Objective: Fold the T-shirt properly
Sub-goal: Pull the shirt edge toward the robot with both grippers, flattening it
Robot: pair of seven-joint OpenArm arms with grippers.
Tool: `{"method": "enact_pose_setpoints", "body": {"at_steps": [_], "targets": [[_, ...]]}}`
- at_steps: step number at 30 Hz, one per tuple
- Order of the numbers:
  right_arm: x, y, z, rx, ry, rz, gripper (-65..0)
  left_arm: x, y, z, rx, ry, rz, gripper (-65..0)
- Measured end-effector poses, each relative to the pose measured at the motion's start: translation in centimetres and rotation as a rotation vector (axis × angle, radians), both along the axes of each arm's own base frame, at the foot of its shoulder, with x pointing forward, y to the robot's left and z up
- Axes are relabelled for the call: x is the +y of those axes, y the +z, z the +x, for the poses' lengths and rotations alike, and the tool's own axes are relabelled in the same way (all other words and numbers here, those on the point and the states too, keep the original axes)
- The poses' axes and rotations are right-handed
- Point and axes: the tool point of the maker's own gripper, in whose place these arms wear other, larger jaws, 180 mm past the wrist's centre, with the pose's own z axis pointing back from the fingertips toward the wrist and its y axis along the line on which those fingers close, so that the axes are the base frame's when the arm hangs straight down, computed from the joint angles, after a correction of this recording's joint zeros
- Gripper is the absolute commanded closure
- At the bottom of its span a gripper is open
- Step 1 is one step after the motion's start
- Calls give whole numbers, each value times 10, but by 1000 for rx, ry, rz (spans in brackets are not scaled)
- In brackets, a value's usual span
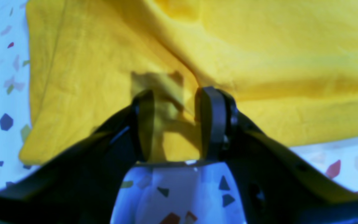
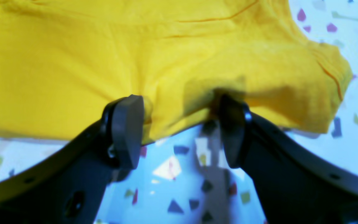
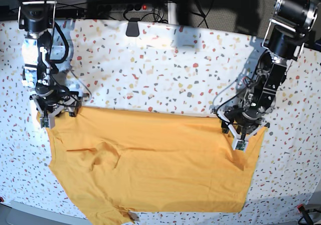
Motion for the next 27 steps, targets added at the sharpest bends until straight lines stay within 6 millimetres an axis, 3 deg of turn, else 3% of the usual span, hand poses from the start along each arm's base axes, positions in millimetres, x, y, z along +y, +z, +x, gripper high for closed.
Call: {"method": "enact_pose_setpoints", "body": {"at_steps": [9, 20, 27], "targets": [[15, 4, -26, 12, 57, -21, -378, 0, -4, -8, 49, 2, 12, -245], [23, 3, -50, 35, 88, -30, -378, -11, 1, -52, 32, -28, 121, -245], [27, 0, -63, 27, 99, -24, -378, -12, 0, -62, 30, -1, 117, -245]]}}
